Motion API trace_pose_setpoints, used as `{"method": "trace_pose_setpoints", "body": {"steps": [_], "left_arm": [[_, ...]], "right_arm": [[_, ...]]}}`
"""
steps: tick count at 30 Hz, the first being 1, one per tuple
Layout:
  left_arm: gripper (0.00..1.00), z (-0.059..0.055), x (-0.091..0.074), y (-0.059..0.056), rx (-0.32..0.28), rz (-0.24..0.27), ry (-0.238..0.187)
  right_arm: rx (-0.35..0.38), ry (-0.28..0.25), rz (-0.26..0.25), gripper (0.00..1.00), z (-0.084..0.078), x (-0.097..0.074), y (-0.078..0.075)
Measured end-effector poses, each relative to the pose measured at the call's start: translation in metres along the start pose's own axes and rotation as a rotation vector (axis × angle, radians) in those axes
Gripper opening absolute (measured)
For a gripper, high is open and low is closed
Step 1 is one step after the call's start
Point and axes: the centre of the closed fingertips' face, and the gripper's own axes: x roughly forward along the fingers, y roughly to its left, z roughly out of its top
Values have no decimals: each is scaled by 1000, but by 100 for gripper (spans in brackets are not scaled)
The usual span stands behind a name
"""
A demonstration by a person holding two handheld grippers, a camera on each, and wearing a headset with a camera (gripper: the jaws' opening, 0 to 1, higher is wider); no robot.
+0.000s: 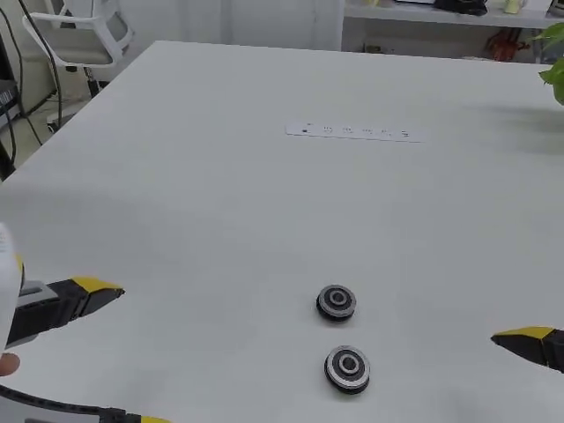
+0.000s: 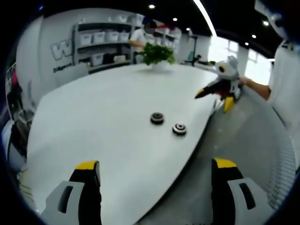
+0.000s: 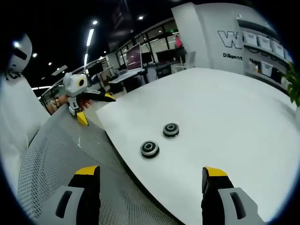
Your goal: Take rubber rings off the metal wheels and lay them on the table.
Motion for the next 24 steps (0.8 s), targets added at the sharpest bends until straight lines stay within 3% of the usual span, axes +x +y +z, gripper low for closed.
{"method": "trace_pose_setpoints", "body": {"steps": [4,11,18,24], "left_arm": [[100,1,0,1,1,7,-1],[100,3,-1,1,57,8,22],[100,26,2,-2,84,-11,-30],[100,34,5,-3,136,-26,-16]], "right_arm": [[-9,3,2,89,0,0,0],[-18,0,-11,89,1,-1,-1],[-61,-26,-40,84,7,-5,-6],[-79,-46,-43,83,15,-7,-8]]}}
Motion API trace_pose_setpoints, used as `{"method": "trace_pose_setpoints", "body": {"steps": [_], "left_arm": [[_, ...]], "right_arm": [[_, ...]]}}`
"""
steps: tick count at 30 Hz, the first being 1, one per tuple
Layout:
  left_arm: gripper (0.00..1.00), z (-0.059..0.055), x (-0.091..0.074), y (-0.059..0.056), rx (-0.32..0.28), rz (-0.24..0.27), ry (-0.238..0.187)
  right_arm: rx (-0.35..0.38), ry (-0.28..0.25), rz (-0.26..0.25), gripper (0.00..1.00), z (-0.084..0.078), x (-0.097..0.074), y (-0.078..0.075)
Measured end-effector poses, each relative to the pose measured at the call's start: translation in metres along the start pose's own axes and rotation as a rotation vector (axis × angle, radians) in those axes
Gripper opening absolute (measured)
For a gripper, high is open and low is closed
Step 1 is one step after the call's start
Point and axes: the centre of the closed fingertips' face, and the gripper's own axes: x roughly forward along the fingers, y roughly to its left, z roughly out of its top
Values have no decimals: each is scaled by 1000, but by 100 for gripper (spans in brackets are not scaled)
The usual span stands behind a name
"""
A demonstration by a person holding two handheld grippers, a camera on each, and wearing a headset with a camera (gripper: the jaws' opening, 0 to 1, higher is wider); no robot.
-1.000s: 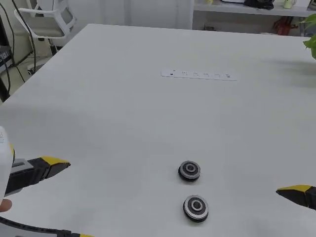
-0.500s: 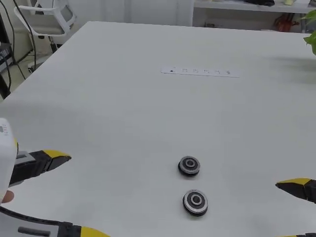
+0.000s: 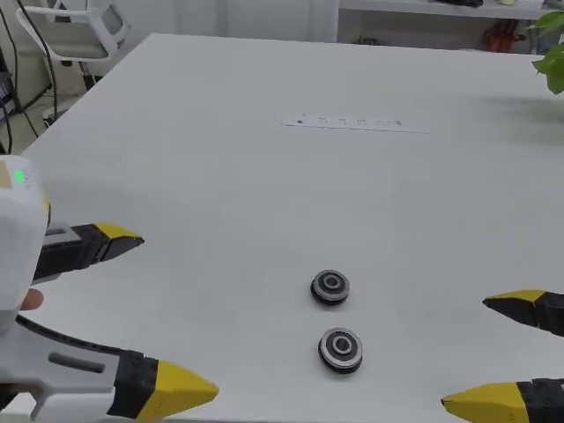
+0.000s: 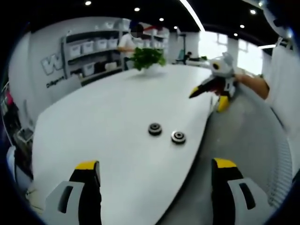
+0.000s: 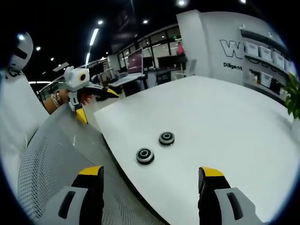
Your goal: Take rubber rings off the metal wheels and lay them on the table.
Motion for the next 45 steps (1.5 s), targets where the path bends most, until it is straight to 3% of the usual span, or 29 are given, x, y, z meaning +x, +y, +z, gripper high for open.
{"method": "trace_pose_setpoints", "body": {"steps": [3,8,13,22,25,28,30,38,42,45], "left_arm": [[100,7,-1,2,21,-1,-4],[100,31,-3,4,56,-12,-53],[98,44,-1,6,99,-15,-70],[96,67,9,2,179,-51,-91],[95,81,20,-4,192,-97,-150],[92,90,30,-12,176,-149,-184],[90,97,35,-14,190,-158,-201],[89,124,54,-7,223,-154,-240],[87,143,63,1,198,-137,-314],[83,138,72,4,196,-132,-305]], "right_arm": [[-7,-10,-4,82,9,-1,-3],[-67,-70,1,81,50,-3,-4],[-122,-91,10,81,74,2,-5],[-189,-87,25,81,90,8,-7],[-200,-99,37,81,97,10,-7],[-216,-102,45,80,104,15,-8],[-222,-106,49,79,108,18,-10],[-250,-140,99,72,125,31,-5],[-208,-166,142,68,124,38,-3],[-172,-180,130,61,116,40,-14]]}}
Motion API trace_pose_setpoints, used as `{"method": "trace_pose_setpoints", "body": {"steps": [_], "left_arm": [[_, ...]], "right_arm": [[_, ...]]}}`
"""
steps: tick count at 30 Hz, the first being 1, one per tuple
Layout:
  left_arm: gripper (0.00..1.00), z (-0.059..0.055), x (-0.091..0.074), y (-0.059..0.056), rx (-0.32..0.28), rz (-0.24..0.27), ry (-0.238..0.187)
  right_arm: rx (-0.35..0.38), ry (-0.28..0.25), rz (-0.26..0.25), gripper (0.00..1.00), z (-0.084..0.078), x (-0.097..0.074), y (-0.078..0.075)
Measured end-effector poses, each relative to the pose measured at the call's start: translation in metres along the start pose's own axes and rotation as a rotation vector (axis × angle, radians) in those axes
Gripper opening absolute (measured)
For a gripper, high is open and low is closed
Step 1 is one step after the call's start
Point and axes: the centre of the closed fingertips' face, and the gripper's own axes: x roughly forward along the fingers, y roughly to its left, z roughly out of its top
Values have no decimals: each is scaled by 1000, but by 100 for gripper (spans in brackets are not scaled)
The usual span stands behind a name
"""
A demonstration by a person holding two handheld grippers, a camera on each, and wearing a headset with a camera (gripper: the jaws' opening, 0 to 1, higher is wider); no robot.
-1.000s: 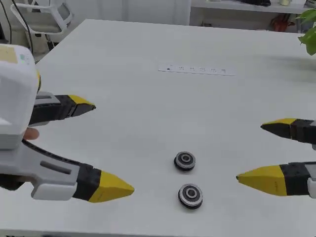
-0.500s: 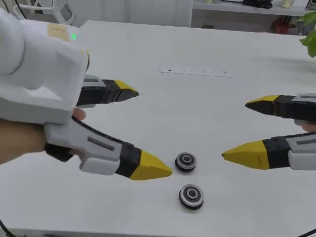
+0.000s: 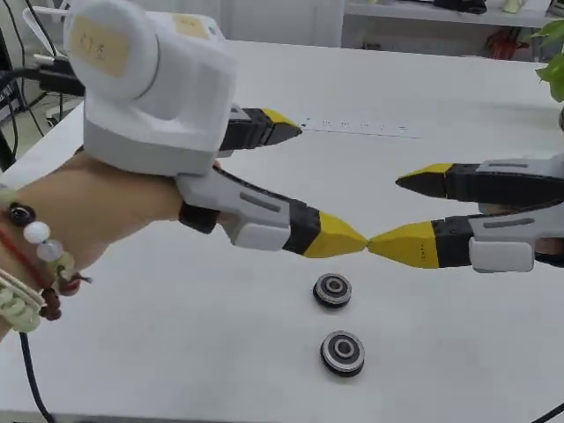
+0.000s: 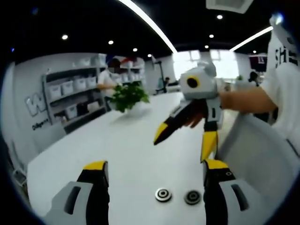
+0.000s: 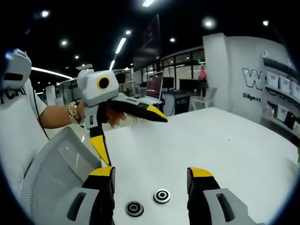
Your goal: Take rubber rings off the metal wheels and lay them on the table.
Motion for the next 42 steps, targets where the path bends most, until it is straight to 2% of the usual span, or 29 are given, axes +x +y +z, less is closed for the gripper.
{"method": "trace_pose_setpoints", "body": {"steps": [2,5,8,10,14,17,20,23,24,28,32,37,42], "left_arm": [[81,-6,3,-3,-38,-19,-20],[76,-18,6,-6,-92,-23,-47],[69,-35,7,-6,-153,-9,-37],[68,-46,7,-8,-200,-24,-25],[68,-62,8,-8,-192,-15,9],[64,-72,14,-23,-192,-77,40],[60,-78,21,-38,-198,-136,62],[57,-88,26,-52,-172,-185,108],[54,-90,28,-56,-149,-194,114],[48,-96,37,-65,-151,-207,117],[42,-105,44,-77,-116,-247,151],[32,-113,46,-89,-98,-283,170],[27,-124,49,-89,-38,-276,207]], "right_arm": [[52,-14,-1,62,-8,-1,-3],[87,-21,1,59,-18,-3,-6],[114,-8,11,53,-29,-4,-5],[119,-3,5,51,-35,-4,-5],[133,43,20,50,-50,0,-1],[132,78,58,47,-61,5,9],[113,167,101,44,-80,12,22],[94,216,141,37,-92,18,33],[88,221,145,36,-94,19,34],[44,276,182,32,-107,24,42],[29,325,195,33,-118,28,46],[-23,388,191,32,-133,33,45],[-17,410,190,30,-141,35,43]]}}
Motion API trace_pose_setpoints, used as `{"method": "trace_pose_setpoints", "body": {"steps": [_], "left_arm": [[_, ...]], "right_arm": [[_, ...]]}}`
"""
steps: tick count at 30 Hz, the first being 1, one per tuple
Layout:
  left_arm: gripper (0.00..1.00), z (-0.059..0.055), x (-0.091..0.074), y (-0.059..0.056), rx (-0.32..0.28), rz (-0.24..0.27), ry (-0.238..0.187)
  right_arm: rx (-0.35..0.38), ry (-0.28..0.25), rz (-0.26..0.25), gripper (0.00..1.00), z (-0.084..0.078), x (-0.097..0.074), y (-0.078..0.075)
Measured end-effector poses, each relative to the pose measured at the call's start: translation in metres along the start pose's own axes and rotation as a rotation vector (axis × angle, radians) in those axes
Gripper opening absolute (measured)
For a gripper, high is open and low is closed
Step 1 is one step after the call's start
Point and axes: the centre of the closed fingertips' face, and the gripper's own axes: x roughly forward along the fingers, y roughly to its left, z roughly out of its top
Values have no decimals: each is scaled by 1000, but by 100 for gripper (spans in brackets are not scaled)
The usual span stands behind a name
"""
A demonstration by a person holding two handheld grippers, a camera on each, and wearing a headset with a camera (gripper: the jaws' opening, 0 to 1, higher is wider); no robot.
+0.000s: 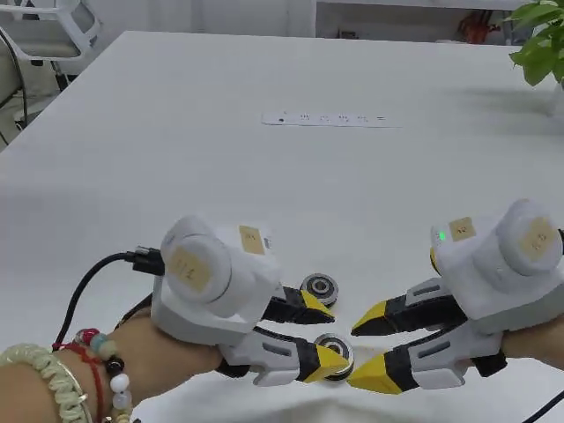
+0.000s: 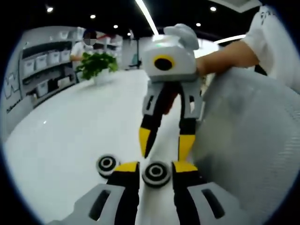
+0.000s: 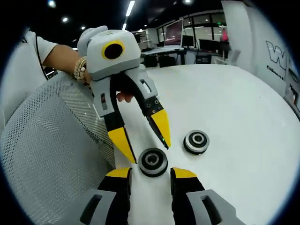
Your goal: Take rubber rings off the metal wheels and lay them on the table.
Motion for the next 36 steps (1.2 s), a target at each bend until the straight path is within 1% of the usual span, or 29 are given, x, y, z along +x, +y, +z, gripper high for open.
{"method": "trace_pose_setpoints", "body": {"steps": [2,5,9,10,11,13,14,15,17,20,21,22,24,26,28,33,35,36], "left_arm": [[25,-3,1,0,-6,-8,11],[20,-5,2,-2,5,-13,14],[20,-15,5,-3,31,-14,60],[19,-11,5,-2,25,-14,42],[18,-11,4,-1,19,-9,42],[16,-11,4,0,26,-4,43],[15,-11,3,1,75,-10,44],[15,-13,3,0,67,-5,48],[15,-13,2,0,65,-8,41],[14,-12,2,2,27,-10,21],[14,-15,2,0,9,-24,34],[14,-13,2,1,14,-20,16],[14,-13,2,0,24,-22,9],[14,-13,2,0,28,-22,6],[14,-13,2,0,29,-22,5],[14,-13,3,1,29,-20,3],[14,-13,3,1,32,-18,4],[14,-13,3,1,33,-18,4]], "right_arm": [[3,-7,-9,29,2,0,-1],[8,-8,-9,30,1,2,-2],[6,12,-5,29,-3,4,-1],[6,18,-2,29,-5,5,0],[4,23,3,29,-6,6,1],[-1,26,3,29,-6,7,1],[0,27,3,29,-6,7,1],[1,26,4,29,-6,7,1],[3,28,4,28,-7,8,1],[13,44,-8,29,-12,10,-2],[5,25,-8,28,-8,10,-3],[15,25,-15,29,-9,8,-4],[12,6,-25,29,-5,8,-6],[15,-3,-29,29,-4,9,-7],[7,-1,-30,28,-4,10,-7],[-34,4,-26,25,-4,14,-2],[-60,11,-31,24,-4,13,-3],[-57,11,-31,24,-4,13,-3]]}}
